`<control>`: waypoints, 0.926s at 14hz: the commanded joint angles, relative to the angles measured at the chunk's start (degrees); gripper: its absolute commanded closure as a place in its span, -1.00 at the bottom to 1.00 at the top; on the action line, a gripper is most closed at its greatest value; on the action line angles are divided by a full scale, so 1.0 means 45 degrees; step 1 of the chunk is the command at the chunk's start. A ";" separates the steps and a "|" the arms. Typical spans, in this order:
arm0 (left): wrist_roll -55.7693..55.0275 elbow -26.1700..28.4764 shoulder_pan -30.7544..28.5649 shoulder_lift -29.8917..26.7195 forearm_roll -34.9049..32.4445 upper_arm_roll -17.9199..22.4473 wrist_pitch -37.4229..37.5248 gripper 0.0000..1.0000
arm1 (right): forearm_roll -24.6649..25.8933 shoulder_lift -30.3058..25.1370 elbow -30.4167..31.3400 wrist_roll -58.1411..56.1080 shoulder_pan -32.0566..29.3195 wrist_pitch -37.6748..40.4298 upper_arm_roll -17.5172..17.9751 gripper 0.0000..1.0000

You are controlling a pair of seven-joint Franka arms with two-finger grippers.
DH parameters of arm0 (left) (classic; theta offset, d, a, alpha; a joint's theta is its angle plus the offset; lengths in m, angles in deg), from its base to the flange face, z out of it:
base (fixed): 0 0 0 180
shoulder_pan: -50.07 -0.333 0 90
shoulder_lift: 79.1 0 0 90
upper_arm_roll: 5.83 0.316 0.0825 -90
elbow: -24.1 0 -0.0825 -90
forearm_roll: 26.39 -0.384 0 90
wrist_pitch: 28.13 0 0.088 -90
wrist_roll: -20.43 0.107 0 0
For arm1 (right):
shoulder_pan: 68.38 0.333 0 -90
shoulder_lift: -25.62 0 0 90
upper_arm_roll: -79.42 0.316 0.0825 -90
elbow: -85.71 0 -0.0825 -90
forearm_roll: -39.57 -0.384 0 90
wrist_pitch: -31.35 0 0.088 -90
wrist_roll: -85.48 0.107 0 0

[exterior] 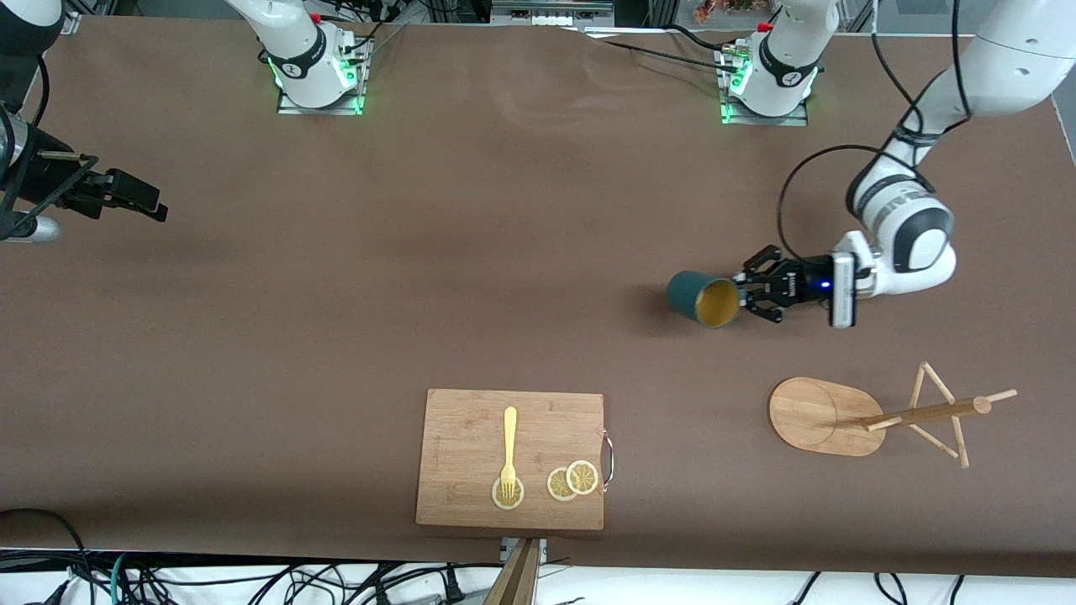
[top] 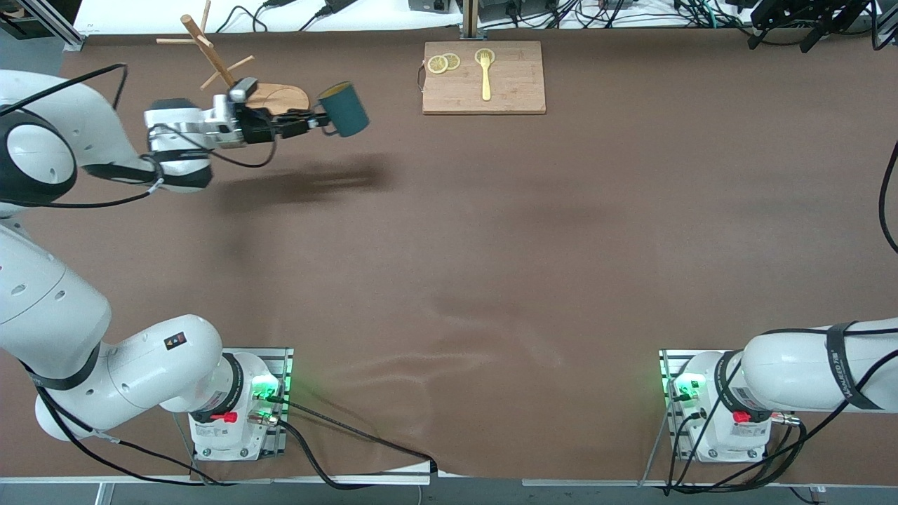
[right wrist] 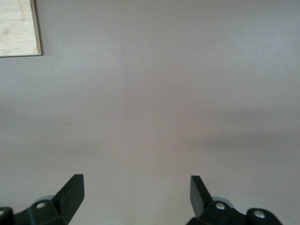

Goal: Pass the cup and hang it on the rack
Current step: 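Lift the mug by its handle with the left gripper toward the rack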

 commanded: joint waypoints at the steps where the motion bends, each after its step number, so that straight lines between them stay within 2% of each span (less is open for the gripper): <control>1: -0.2184 0.0191 -0.0205 -0.0840 -0.1195 0.1535 0.2118 1.00 | -0.0210 -0.0090 -0.0008 0.0134 -0.0038 0.0060 0.0021 -1.00; 4: -0.4057 0.0133 -0.0555 -0.1564 -0.2077 0.2730 0.3546 1.00 | -0.0210 -0.0090 -0.0008 0.0134 -0.0038 0.0080 0.0021 -1.00; 5: -0.4916 0.0016 -0.0770 -0.1449 -0.2234 0.2965 0.4286 1.00 | -0.0210 -0.0090 -0.0008 0.0134 -0.0038 0.0080 0.0021 -1.00; 6: -0.5408 -0.0314 -0.1139 -0.1139 -0.2235 0.3026 0.4951 1.00 | -0.0210 -0.0090 -0.0008 0.0134 -0.0019 0.0080 0.0021 -1.00; 9: -0.6092 -0.0766 -0.1786 -0.0744 -0.2274 0.3026 0.5270 1.00 | -0.0210 -0.0090 -0.0008 0.0134 -0.0038 0.0080 0.0021 -1.00; 12: -0.8256 -0.0981 -0.1924 -0.0647 -0.2237 0.3007 0.5563 1.00 | -0.0210 -0.0090 -0.0008 0.0134 -0.0019 0.0080 0.0021 -1.00; 13: -0.9058 -0.1387 -0.1885 -0.0512 -0.2119 0.3007 0.5544 1.00 | -0.0210 -0.0090 -0.0008 0.0134 -0.0038 0.0099 0.0021 -1.00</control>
